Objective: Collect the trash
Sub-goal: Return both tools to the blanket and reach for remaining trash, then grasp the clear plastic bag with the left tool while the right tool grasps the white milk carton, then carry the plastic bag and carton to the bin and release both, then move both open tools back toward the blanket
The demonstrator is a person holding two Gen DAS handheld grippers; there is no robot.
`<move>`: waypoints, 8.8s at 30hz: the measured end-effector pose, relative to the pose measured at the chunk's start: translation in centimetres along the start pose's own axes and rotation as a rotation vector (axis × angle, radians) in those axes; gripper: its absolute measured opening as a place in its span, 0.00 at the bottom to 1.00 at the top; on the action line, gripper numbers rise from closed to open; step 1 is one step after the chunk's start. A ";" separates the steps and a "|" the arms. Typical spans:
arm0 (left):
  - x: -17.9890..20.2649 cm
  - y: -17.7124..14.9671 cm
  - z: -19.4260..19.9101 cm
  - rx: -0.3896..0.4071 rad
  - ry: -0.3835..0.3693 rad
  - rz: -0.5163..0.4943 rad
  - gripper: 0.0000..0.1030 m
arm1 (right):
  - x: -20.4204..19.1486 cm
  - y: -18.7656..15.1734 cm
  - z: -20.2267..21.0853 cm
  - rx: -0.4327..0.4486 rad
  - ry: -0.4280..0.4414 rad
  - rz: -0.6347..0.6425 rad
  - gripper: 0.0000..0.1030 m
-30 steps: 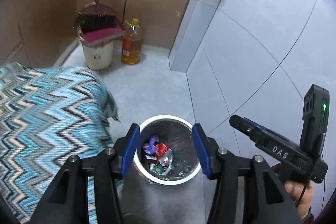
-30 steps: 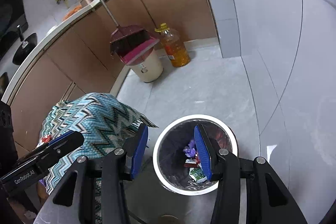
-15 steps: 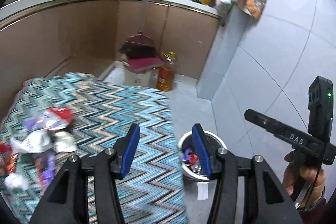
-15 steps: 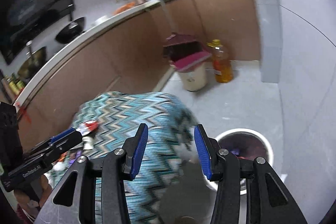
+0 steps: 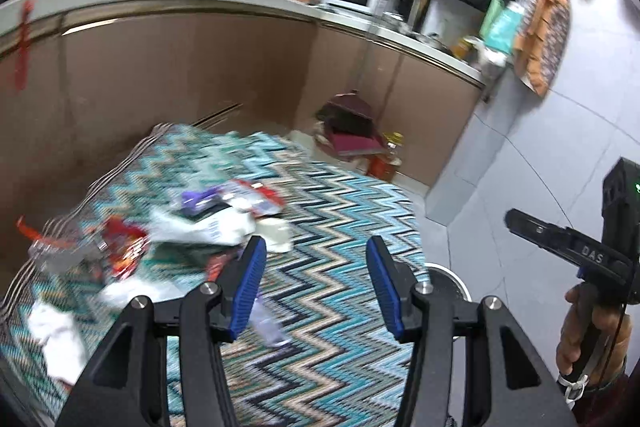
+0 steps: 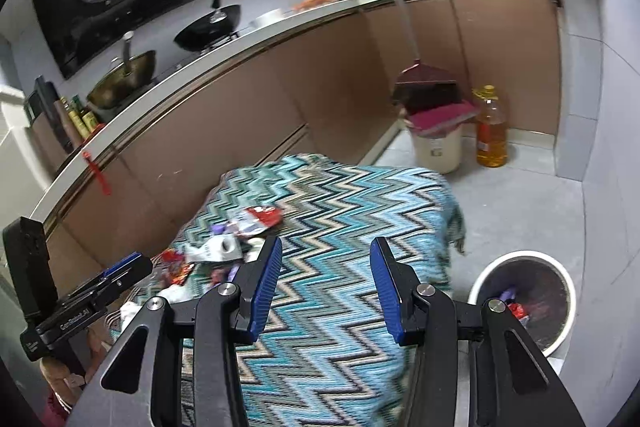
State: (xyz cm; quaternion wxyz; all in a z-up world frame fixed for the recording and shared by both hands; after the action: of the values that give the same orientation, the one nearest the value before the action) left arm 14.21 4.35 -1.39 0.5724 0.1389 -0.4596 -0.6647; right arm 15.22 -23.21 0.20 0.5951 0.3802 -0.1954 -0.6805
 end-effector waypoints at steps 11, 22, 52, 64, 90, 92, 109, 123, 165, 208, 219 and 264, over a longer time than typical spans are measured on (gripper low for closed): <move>-11.5 -2.3 4.5 0.040 0.186 0.260 0.56 | -6.0 -1.5 -2.6 -0.061 0.075 0.071 0.44; -19.3 -3.7 5.6 0.057 0.279 0.518 0.56 | -11.0 -2.8 -8.8 -0.181 0.180 0.117 0.44; -26.5 -3.4 1.3 0.090 0.175 0.846 0.56 | -19.5 -7.1 -27.9 -0.557 0.424 -0.501 0.64; -27.4 -2.9 3.7 0.170 0.137 0.906 0.56 | -18.6 -7.6 -29.4 -0.540 0.360 -0.642 0.49; -27.4 -1.3 0.2 0.125 0.071 0.895 0.00 | -18.2 -3.6 -22.4 -0.403 0.550 -0.519 0.32; -26.0 -0.1 1.1 0.140 0.075 0.837 0.00 | -17.9 -2.5 -20.5 -0.367 0.559 -0.484 0.32; -6.4 5.9 -2.0 0.039 -0.108 0.453 0.00 | 0.9 1.7 -8.2 -0.074 0.300 -0.398 0.33; 18.2 1.4 -21.4 -0.335 -0.315 0.116 0.00 | 22.9 -2.8 -6.8 -0.077 -0.171 -0.517 0.33; 22.0 -0.8 -19.7 -0.287 -0.333 -0.135 0.03 | 25.9 -2.8 -2.6 -0.013 -0.345 -0.444 0.50; 8.7 -0.8 4.4 0.014 -0.175 -0.100 0.03 | 2.9 -1.4 7.7 0.089 -0.107 -0.158 0.50; 2.6 0.0 7.8 0.114 -0.054 -0.071 0.03 | -0.2 -1.5 7.7 0.102 -0.064 -0.089 0.50; -10.5 -1.5 5.9 0.031 0.195 0.075 0.03 | -6.6 -4.3 -3.5 -0.042 0.089 0.150 0.50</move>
State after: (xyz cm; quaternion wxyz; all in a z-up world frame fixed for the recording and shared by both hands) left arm 12.25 16.25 -2.99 0.6366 0.1946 -0.4167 -0.6190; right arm 14.99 -15.30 -3.23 0.6603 0.3818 -0.1823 -0.6205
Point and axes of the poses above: each gripper's, at about its wrist camera, not at the fingertips, and z roughly against the way its jaws point, x to its right, y to its top, the point moved 3 cm from there along -z, roughly the way its jaws point, and after that the axes turned 8 degrees about -y, right-handed, at the moved point
